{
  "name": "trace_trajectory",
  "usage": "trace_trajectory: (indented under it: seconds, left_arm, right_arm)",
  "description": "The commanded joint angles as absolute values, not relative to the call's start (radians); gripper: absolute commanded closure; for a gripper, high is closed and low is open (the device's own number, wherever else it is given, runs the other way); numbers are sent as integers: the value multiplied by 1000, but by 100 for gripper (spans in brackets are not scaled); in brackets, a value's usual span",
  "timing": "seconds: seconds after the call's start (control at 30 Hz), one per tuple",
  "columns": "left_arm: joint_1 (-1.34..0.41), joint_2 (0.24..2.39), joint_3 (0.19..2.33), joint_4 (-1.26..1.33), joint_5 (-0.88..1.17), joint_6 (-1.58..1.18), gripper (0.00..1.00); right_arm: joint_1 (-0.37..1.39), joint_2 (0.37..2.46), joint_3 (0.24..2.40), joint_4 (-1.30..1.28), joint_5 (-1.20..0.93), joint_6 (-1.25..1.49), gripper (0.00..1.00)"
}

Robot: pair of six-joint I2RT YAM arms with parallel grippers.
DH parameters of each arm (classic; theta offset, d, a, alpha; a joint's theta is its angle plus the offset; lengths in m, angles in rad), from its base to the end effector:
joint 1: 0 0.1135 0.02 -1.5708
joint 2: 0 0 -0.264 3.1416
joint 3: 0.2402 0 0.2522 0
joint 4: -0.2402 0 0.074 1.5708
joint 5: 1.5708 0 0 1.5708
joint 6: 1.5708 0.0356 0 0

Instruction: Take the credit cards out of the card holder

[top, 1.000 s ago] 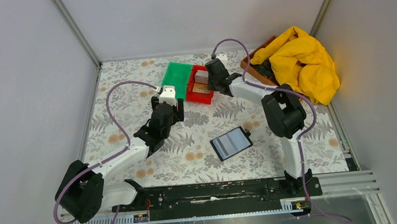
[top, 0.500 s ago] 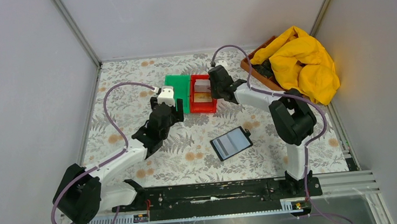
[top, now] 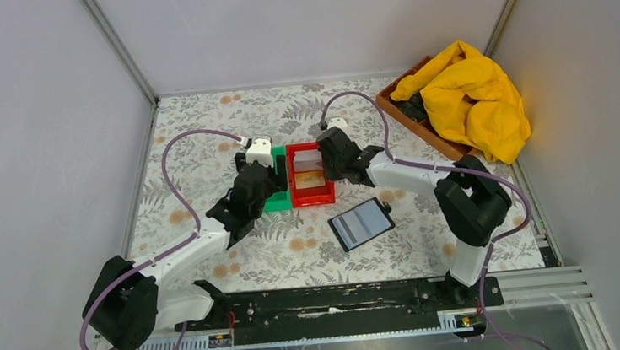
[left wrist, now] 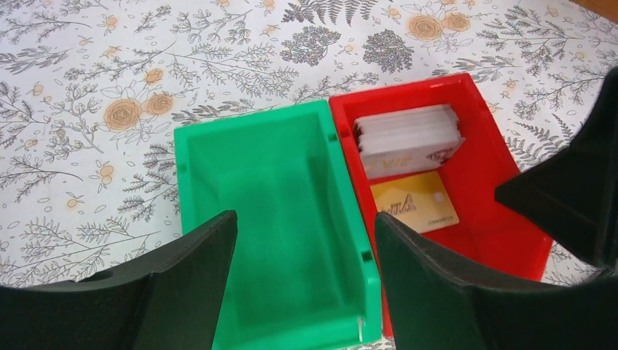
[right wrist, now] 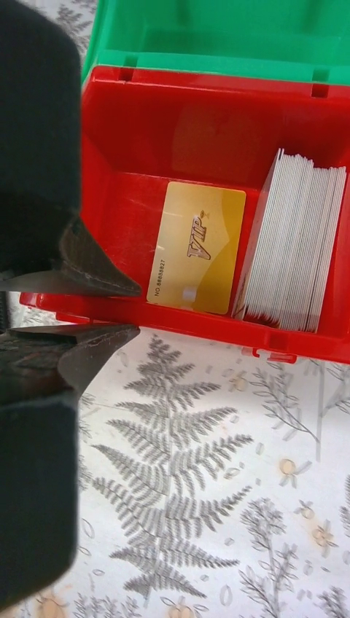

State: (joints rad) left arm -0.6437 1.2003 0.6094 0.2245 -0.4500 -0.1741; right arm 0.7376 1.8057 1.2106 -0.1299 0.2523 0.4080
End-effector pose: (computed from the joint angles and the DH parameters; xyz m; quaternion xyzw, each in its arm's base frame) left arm 0.2175 -0.1438 0.2349 0.0640 0.8107 -0.0508 0.5798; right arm 0.3014 0.2618 0.2107 -0.0975 0.9009 0.1242 0.4043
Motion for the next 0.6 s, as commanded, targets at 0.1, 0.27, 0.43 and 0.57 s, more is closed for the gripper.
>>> trace_trajectory:
  seconds: [0.1,0.27,0.43,0.57]
  left_arm:
    - [-649,1186,594,250,-448,-209,23]
    - [-649,1184,585,233,-488,-243,23]
    - [-650,1174,573,230,-495,-251,22]
    - [-649,1170,578,213,-491,-259,22]
  right_arm:
    - [794,1674,1122,-87,279,466,58]
    - [799,1594,1042,-28,286,466,52]
    - [799,1545,1001,-9,302,443,48]
    - [799,1520,988,-18,296,433,47]
